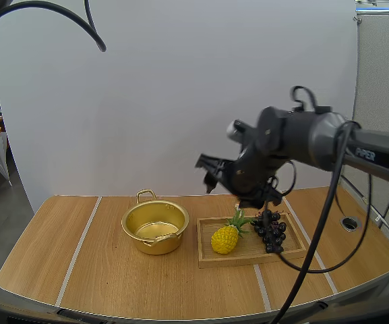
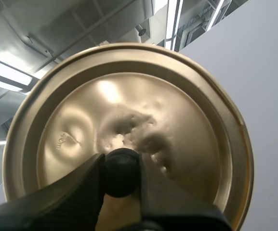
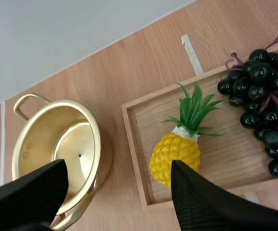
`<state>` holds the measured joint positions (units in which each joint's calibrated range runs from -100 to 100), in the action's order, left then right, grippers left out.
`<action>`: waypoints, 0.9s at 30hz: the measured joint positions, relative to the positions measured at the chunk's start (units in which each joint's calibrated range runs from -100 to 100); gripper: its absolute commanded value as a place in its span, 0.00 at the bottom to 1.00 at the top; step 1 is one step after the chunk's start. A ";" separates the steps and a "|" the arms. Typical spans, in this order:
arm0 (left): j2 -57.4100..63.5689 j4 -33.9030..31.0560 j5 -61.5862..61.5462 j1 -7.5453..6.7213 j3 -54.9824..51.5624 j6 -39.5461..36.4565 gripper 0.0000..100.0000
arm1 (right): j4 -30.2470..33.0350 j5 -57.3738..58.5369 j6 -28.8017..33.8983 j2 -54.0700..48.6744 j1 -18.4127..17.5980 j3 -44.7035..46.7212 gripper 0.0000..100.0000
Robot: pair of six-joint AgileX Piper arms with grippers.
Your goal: Open the pot, put the pineapple inside, and close it
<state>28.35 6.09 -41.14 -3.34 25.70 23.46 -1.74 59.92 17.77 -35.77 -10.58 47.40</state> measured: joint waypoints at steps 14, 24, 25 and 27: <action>0.00 0.00 0.00 0.00 0.00 0.00 0.00 | 26.53 6.30 30.34 9.22 -7.53 -0.04 1.00; 0.00 0.00 0.00 0.00 0.00 0.00 0.00 | 27.36 6.12 36.34 14.81 -7.60 -0.15 1.00; 0.00 0.00 0.00 0.00 0.00 0.00 0.00 | 27.36 6.12 36.91 15.20 -7.60 -0.15 1.00; 0.00 0.00 0.00 0.00 0.00 0.00 0.00 | 27.36 6.31 37.71 16.04 -7.38 -0.30 1.00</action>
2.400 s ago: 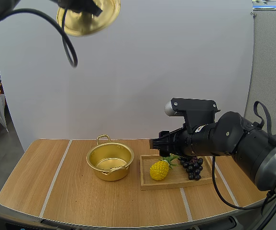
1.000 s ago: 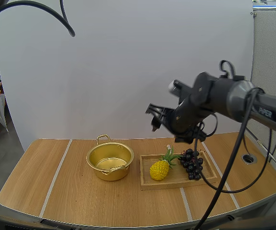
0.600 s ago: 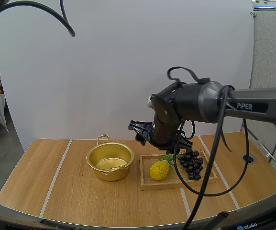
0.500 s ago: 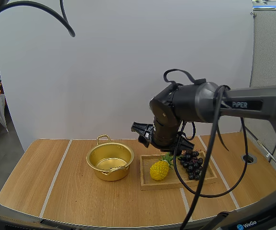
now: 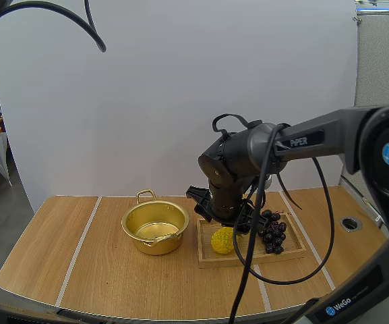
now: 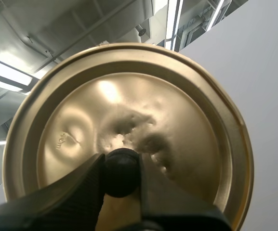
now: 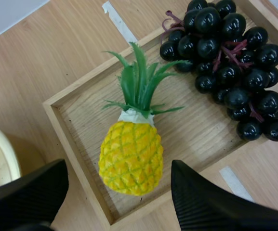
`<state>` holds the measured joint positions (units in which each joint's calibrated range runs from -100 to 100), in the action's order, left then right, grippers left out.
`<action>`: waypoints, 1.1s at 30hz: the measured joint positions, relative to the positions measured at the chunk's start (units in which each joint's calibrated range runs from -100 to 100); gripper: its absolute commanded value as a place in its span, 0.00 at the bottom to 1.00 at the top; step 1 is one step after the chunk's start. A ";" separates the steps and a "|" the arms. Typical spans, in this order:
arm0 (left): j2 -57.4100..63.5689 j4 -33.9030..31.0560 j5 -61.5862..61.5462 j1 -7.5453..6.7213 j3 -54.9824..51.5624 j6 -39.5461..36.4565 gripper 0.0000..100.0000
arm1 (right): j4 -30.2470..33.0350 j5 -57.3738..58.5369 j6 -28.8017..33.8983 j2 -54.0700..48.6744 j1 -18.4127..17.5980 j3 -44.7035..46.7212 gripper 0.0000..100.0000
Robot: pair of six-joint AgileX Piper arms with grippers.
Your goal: Open the pot, put the pineapple inside, and close it
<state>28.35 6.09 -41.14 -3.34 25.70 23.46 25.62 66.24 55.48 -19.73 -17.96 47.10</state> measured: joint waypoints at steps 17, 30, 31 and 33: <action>0.00 0.00 0.00 0.00 0.00 0.00 0.00 | 3.63 -0.41 6.34 5.65 0.58 0.00 1.00; 0.00 -0.11 0.00 0.00 0.00 0.00 0.00 | 3.40 -8.36 6.12 10.22 2.29 -0.13 1.00; 0.00 -0.11 0.00 0.00 0.00 0.00 0.00 | 3.40 -8.73 6.12 10.22 2.29 -0.13 1.00; 0.00 -0.11 0.00 0.00 0.00 0.00 0.00 | 3.40 -9.08 6.12 10.22 2.29 -0.23 1.00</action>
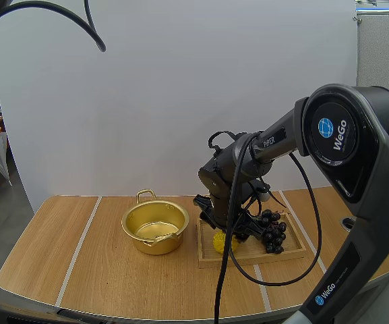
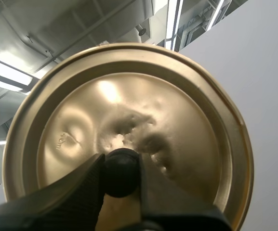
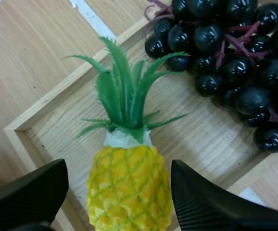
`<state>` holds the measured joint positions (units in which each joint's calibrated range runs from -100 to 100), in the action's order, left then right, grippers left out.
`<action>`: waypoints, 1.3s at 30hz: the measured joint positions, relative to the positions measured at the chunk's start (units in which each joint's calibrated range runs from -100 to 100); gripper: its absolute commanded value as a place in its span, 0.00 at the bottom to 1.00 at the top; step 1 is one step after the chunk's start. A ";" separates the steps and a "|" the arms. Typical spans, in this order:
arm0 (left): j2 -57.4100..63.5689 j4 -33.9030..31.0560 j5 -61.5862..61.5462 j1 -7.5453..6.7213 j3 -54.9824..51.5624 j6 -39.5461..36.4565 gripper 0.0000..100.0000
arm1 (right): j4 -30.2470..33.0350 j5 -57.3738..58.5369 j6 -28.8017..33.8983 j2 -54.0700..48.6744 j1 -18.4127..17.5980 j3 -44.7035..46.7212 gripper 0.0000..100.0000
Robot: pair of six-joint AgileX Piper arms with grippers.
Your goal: Open the pot, put the pineapple inside, and close it
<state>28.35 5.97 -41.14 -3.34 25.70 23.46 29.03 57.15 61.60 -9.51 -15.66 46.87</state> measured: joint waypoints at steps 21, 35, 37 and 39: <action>0.00 0.00 0.00 0.00 0.00 0.00 0.00 | 0.42 -2.39 0.00 6.23 0.00 0.00 0.76; 0.00 0.00 0.00 0.00 0.00 0.00 0.00 | -0.75 0.09 -0.10 4.33 0.00 -0.16 0.05; 0.00 0.00 0.00 0.00 0.00 0.00 0.00 | -0.75 0.73 -0.10 4.04 0.00 -0.16 0.00; 0.00 0.00 0.00 0.00 0.00 0.00 0.00 | -0.75 1.09 -0.10 4.04 0.00 -0.16 0.00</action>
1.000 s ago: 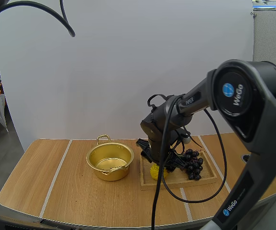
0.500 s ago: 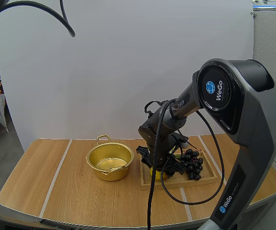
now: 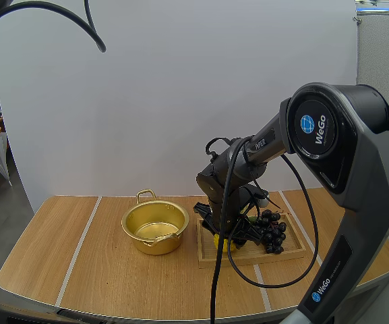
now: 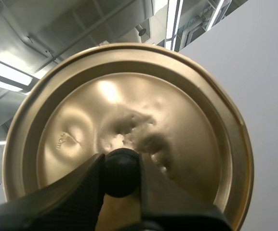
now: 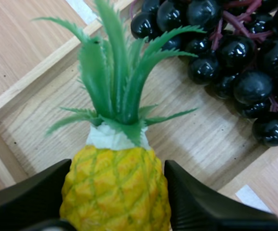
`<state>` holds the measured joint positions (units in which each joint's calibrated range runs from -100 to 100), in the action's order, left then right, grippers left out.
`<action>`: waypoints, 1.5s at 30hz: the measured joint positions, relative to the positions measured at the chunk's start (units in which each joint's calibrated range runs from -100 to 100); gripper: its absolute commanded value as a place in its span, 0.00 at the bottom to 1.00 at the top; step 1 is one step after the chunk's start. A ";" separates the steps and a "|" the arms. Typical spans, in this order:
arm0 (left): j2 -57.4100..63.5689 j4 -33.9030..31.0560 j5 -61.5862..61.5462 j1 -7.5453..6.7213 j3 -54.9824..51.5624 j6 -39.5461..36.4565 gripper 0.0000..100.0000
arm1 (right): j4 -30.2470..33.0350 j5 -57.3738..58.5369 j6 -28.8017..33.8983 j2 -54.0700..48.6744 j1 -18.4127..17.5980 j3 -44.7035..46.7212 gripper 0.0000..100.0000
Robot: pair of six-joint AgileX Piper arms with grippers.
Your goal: Open the pot, put the pineapple inside, and close it
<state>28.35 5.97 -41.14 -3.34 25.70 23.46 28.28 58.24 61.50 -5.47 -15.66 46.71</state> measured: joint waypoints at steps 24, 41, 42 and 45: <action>0.00 0.00 0.00 0.00 0.00 0.00 0.00 | 1.03 -27.24 -25.81 -16.67 -3.98 -0.29 0.00; 0.00 -0.23 0.00 0.00 0.00 0.00 0.00 | 0.40 -23.63 -41.96 -6.91 -10.03 -10.30 0.00; 0.00 -0.23 0.00 0.00 0.00 0.00 0.00 | 0.30 -23.60 -41.96 -6.41 -10.03 -10.51 0.00; 0.00 -0.23 0.00 0.00 0.00 0.00 0.00 | 0.18 -22.53 -42.81 -3.02 -10.03 -11.80 0.00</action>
<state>28.35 5.74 -41.14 -3.34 25.70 23.46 28.46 35.72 18.69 -8.48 -25.69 34.91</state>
